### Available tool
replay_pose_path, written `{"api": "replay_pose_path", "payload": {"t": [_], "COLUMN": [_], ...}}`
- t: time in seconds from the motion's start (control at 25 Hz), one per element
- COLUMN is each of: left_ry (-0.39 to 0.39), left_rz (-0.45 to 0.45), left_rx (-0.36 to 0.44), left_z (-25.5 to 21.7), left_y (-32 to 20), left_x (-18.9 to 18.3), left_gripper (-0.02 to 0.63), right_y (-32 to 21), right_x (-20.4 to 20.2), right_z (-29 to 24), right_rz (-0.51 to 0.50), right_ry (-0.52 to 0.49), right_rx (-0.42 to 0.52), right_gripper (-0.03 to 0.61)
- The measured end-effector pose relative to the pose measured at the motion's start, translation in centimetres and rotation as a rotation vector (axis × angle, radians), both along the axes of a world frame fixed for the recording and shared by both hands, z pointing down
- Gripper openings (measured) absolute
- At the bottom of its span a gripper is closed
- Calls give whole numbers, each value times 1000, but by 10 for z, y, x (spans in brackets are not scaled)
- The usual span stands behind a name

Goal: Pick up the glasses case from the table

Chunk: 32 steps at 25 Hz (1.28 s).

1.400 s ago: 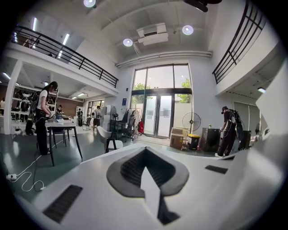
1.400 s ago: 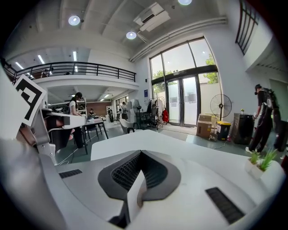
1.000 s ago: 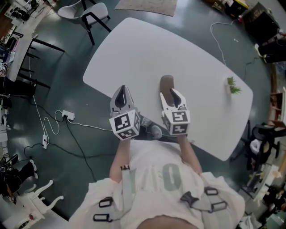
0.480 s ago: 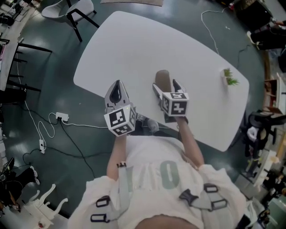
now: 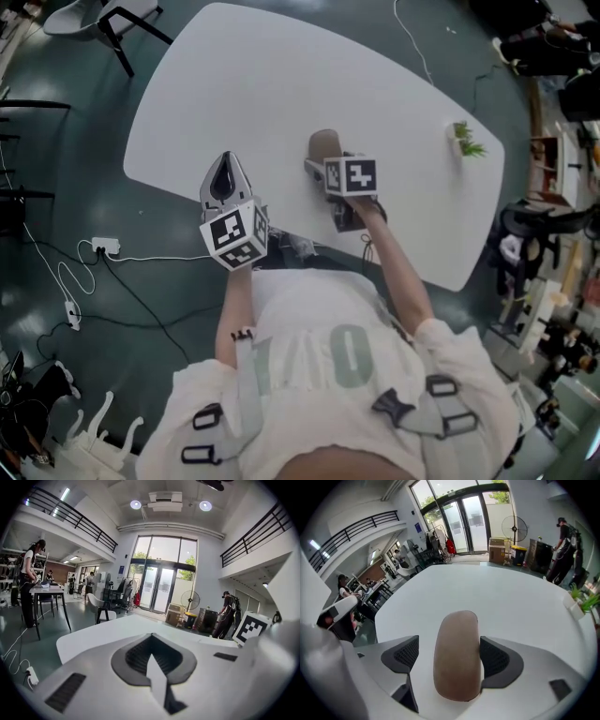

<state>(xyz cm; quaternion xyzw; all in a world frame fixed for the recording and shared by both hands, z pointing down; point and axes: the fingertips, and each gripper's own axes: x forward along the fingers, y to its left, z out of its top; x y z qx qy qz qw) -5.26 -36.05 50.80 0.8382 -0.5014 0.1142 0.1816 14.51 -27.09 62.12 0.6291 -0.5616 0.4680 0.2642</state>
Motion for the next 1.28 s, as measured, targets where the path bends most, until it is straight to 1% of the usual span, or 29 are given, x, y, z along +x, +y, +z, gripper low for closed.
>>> {"api": "replay_pose_path", "payload": {"t": [0.16,0.28,0.36,0.44,0.52,0.72,0.88,1.04,1.28], "left_ry": [17,19,-3,-48,-68,-58,-63,-65,-68], "left_rz": [-8,-10,-2,20,38,48,55,52,56], "left_rx": [-32,-53,-44,-11,8,8,3,1,7], "left_z": [11,17,19,17,15,14,16,17,15], "left_y": [-6,-7,-7,-9,-10,-10,-13,-17,-18], "left_x": [-1,-3,-4,-4,-1,4,7,4,7], "left_gripper": [3,3,3,3,3,3,3,3,3], "right_y": [1,6,8,8,7,9,10,7,8], "right_x": [6,11,12,12,12,10,11,7,10], "right_z": [14,28,35,39,43,53,54,54,57], "right_rz": [-38,-31,-14,4,8,1,-13,-22,-18], "right_ry": [51,62,51,35,38,50,141,138,130], "right_rx": [-84,-148,-174,-195,-212,-249,-269,-272,-320], "right_gripper": [373,373,373,373,373,373,380,380,380]}}
